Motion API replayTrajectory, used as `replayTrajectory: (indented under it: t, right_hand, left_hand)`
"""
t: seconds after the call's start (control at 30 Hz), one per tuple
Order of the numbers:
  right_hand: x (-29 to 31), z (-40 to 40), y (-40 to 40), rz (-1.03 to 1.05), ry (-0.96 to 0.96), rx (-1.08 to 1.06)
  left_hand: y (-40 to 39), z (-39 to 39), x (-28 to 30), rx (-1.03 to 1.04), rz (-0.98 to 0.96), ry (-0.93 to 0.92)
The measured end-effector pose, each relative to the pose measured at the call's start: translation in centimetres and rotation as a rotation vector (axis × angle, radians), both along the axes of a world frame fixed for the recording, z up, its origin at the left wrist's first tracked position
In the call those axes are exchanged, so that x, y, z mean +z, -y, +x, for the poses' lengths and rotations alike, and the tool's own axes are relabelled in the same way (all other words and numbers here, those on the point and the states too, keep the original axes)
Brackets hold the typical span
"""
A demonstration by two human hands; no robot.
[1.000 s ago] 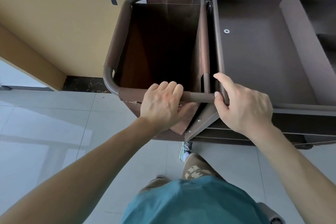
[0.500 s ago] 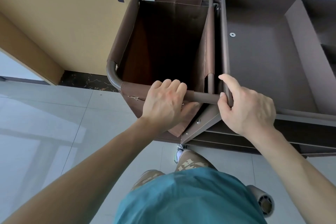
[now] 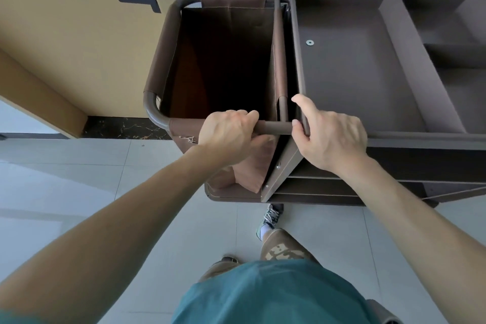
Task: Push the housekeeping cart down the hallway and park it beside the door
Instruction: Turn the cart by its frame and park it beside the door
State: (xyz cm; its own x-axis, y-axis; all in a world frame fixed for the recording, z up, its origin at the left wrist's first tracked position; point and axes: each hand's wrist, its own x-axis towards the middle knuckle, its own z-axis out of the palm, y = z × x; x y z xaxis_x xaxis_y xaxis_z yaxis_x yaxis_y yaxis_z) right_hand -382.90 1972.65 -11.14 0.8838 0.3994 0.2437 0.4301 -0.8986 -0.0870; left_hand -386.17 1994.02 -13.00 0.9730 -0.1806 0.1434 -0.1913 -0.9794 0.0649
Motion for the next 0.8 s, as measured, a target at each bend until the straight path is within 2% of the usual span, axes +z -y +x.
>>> replayTrajectory:
  t: [0.8]
  right_hand:
    - [-0.5,0.5,0.1,-0.018,0.032,-0.002]
  left_hand:
    - [0.4,-1.4,-0.7,0.062,-0.012,0.113]
